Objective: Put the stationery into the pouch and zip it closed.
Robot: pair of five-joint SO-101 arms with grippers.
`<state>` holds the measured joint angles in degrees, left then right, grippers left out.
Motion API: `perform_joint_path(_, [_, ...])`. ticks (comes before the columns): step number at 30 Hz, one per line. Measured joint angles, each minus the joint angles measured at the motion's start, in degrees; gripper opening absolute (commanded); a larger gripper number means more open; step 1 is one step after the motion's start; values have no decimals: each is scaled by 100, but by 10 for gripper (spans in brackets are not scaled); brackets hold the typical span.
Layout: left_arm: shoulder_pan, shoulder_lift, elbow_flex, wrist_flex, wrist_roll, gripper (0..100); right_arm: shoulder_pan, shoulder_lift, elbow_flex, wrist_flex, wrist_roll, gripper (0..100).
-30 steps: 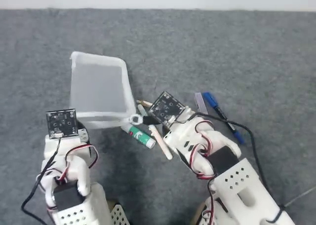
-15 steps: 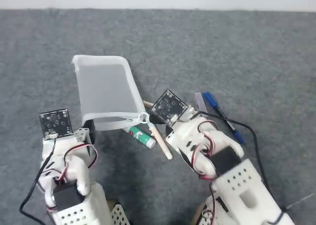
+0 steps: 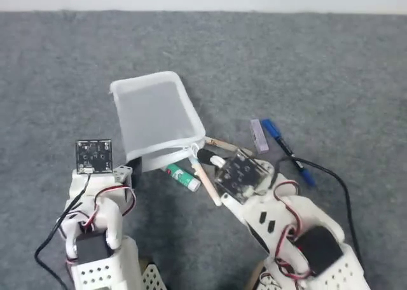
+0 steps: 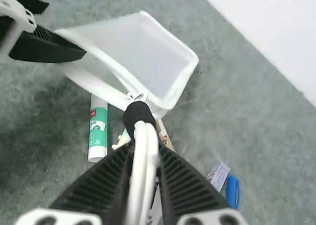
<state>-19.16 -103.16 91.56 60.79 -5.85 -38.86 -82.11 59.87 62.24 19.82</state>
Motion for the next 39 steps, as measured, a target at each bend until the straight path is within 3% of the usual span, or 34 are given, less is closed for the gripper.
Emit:
perform_joint_path(3, [18, 0, 0, 0, -35, 289, 0, -255, 0, 105, 0, 6])
perform_joint_path(16, [44, 0, 0, 0, -70, 55, -211, -941, 0, 334, 0, 7])
perform_joint_path(18, [44, 0, 0, 0, -70, 9, -299, -941, 0, 334, 0, 43])
perform_joint_path(25, [44, 0, -158, 281, -255, 9, -316, -976, 0, 334, 0, 218])
perform_joint_path(33, [44, 0, -158, 334, -299, 9, -255, -1064, -53, 422, 0, 225])
perform_joint_path(39, [44, 0, -158, 334, -299, 10, 492, -44, -360, 149, -158, 224])
